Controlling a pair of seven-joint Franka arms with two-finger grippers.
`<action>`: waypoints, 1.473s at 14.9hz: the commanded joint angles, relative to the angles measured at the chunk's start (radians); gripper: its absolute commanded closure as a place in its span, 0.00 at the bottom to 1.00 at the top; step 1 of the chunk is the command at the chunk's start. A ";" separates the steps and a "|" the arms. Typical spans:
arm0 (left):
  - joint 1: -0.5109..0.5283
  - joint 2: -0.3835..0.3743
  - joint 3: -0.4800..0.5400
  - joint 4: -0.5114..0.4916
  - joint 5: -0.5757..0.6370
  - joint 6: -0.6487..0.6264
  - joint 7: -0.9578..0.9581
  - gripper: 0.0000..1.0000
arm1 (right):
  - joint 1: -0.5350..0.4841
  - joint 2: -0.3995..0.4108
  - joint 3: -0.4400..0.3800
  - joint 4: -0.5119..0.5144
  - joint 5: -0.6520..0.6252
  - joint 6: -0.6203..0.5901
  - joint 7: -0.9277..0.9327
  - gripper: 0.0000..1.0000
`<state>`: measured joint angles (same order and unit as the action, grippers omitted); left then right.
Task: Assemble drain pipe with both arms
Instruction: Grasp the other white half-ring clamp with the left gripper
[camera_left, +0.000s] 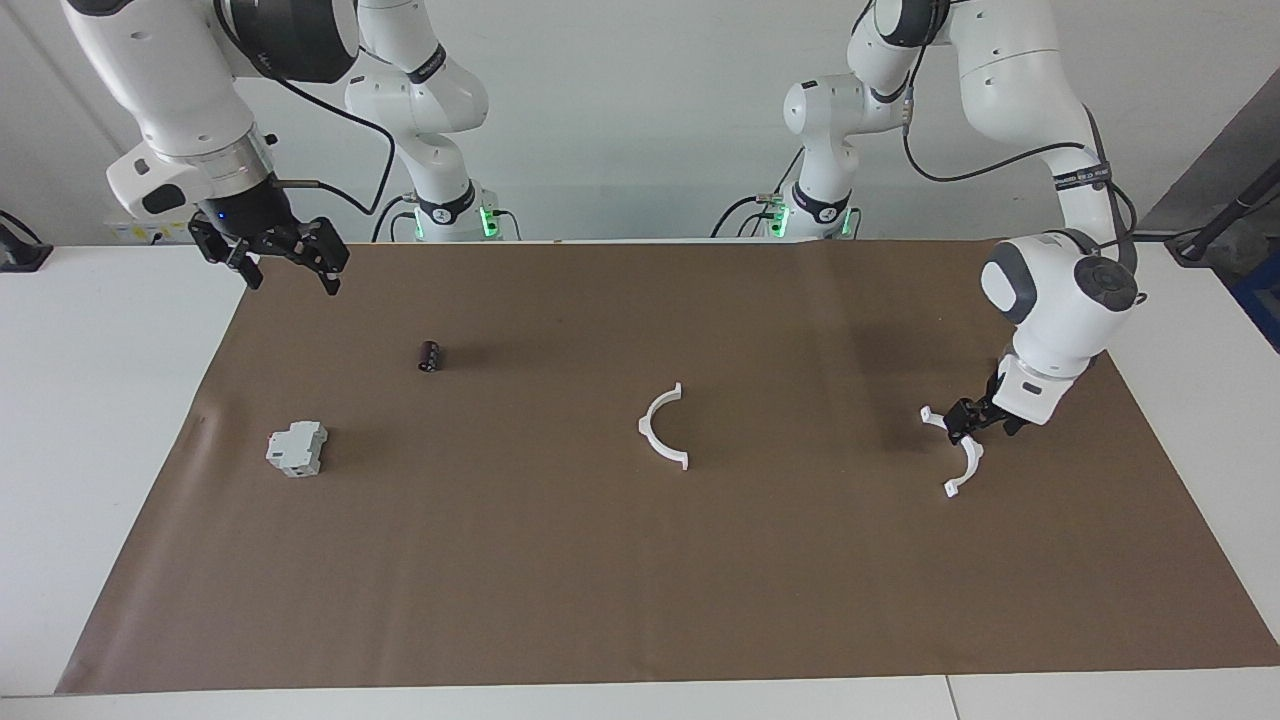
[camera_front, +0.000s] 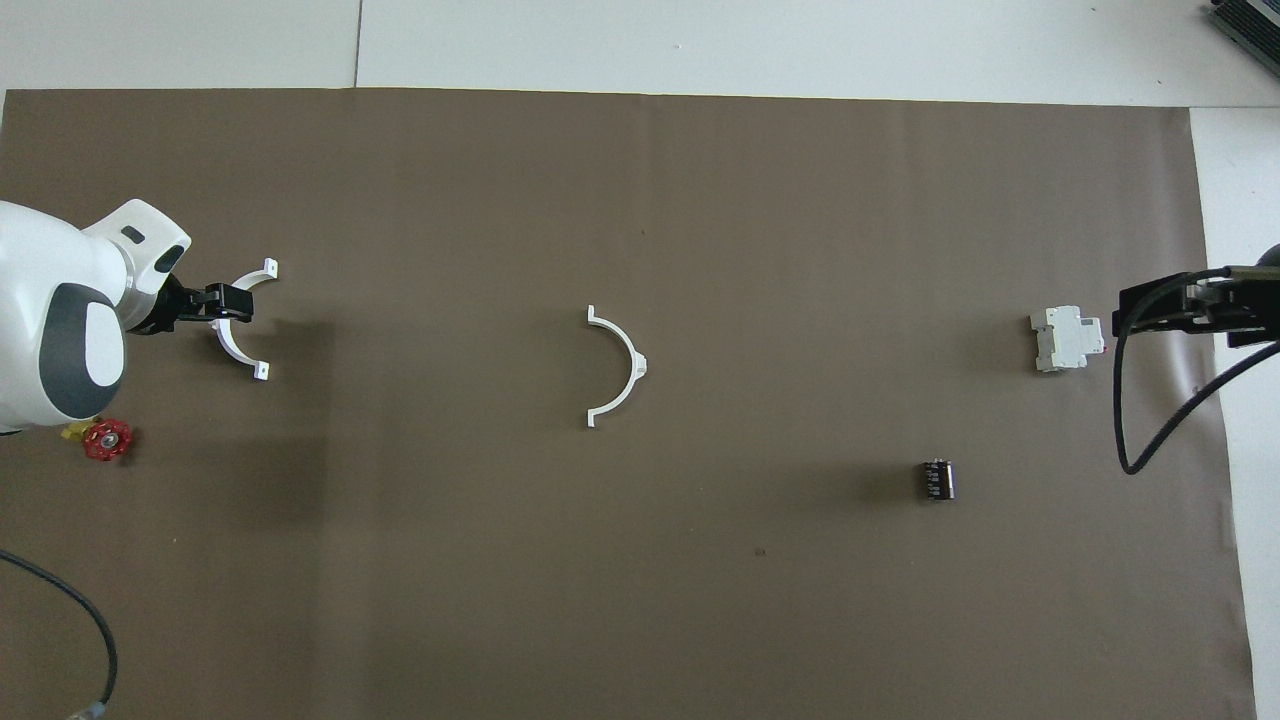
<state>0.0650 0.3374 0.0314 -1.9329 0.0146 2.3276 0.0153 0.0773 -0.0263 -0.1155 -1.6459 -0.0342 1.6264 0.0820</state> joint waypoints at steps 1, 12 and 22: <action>0.012 0.012 -0.007 -0.018 0.019 0.042 0.003 0.00 | 0.009 -0.018 -0.010 -0.017 0.019 -0.008 -0.024 0.00; 0.015 0.020 -0.007 -0.024 0.019 0.061 0.002 0.05 | 0.007 -0.018 -0.010 -0.017 0.019 -0.008 -0.021 0.00; 0.013 0.026 -0.007 -0.069 0.019 0.138 0.003 0.13 | 0.007 -0.018 -0.010 -0.017 0.019 -0.008 -0.021 0.00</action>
<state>0.0687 0.3689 0.0281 -1.9840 0.0147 2.4412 0.0153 0.0820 -0.0263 -0.1178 -1.6460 -0.0336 1.6264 0.0820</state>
